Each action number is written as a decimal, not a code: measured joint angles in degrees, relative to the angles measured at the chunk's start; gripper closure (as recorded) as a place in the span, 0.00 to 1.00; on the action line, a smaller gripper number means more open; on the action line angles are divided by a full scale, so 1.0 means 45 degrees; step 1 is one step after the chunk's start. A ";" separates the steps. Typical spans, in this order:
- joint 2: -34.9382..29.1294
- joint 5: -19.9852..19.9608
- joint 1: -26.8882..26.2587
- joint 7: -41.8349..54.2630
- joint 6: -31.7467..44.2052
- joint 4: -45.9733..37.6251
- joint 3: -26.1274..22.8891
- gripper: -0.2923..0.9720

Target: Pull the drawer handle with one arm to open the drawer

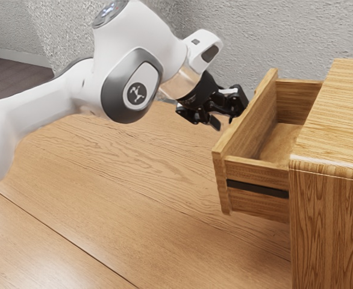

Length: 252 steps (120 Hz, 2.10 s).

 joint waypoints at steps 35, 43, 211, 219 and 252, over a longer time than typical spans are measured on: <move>-0.0643 0.0316 0.0550 -0.0292 0.0143 -0.0807 0.0035 0.42; -0.0757 0.0418 0.0608 -0.0420 0.0191 -0.0923 0.0063 0.42; -0.2721 0.0446 0.2190 -0.2111 0.0379 -0.3185 0.0273 0.43; -0.2832 0.0453 0.2266 -0.2128 0.0381 -0.3305 0.0285 0.43; -0.3115 0.0193 0.2415 -0.2130 0.0400 -0.3565 0.0260 0.42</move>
